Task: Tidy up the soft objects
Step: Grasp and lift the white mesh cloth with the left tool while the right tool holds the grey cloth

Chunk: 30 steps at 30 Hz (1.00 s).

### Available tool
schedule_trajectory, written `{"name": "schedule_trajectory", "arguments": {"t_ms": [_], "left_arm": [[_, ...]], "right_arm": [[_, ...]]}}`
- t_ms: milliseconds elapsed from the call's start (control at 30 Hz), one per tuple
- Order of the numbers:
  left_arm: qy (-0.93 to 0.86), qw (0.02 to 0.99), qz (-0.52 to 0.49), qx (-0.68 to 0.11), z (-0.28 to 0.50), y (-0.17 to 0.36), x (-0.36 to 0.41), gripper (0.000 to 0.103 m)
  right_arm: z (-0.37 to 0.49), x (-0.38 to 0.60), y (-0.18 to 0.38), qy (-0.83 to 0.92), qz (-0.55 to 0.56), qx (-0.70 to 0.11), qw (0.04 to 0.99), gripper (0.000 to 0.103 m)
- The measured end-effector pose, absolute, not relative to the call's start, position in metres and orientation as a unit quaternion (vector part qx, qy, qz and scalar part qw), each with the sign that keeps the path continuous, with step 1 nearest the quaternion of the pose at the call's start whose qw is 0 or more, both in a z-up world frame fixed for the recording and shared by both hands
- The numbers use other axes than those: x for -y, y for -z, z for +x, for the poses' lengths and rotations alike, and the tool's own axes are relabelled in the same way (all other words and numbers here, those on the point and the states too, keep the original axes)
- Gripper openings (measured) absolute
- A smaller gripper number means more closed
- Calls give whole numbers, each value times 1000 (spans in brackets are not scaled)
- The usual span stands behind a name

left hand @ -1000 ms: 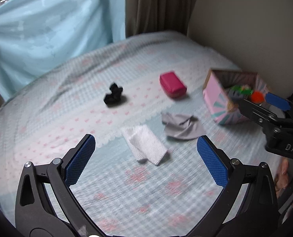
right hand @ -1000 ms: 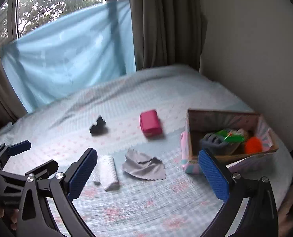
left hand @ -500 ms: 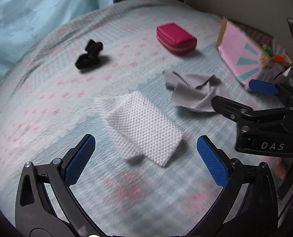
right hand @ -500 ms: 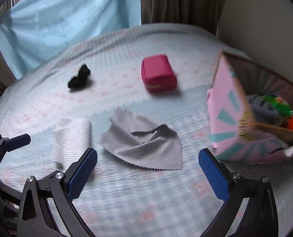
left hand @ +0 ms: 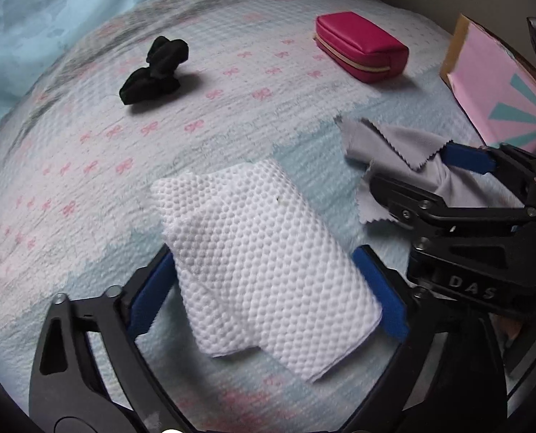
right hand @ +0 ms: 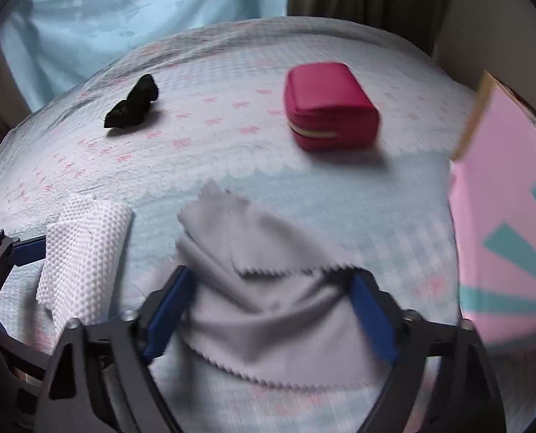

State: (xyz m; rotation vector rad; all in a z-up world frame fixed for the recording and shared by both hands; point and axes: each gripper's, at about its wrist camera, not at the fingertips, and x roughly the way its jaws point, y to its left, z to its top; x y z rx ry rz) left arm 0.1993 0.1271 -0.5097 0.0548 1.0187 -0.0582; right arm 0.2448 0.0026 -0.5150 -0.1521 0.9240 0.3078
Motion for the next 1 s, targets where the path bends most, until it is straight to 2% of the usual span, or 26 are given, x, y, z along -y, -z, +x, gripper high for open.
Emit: {"name": "schedule_trajectory", "arguments": {"t_ms": [67,133,200,267,400,467,767,1000], "left_arm": [[24,873,27,-486,201,508,-128,81],[23,875,31,-482,201,506,-127,69],[19,877,31,-479,201,502,-128,44],[15,877,30,-479,203,501,-130,34],[13,878,31,-478,205,499,-133,22],[9,878,30,-478,205,497,-134,19],[-10,886,12,-464,185,467,-147,18],[-19,898,1,-439,163,403,-144,18]], "right_arm": [[247,-8,513,-153,-78,-439,882,59],[247,-11,512,-153,-81,-437,883,52],[249,-11,511,-151,-75,-438,883,45],[249,-11,509,-147,-72,-437,885,32],[249,-15,508,-146,-75,-435,885,19],[247,-16,507,-148,-73,-434,886,14],[237,-3,481,-141,-36,-425,893,13],[208,6,414,-143,-28,-393,908,13]]}}
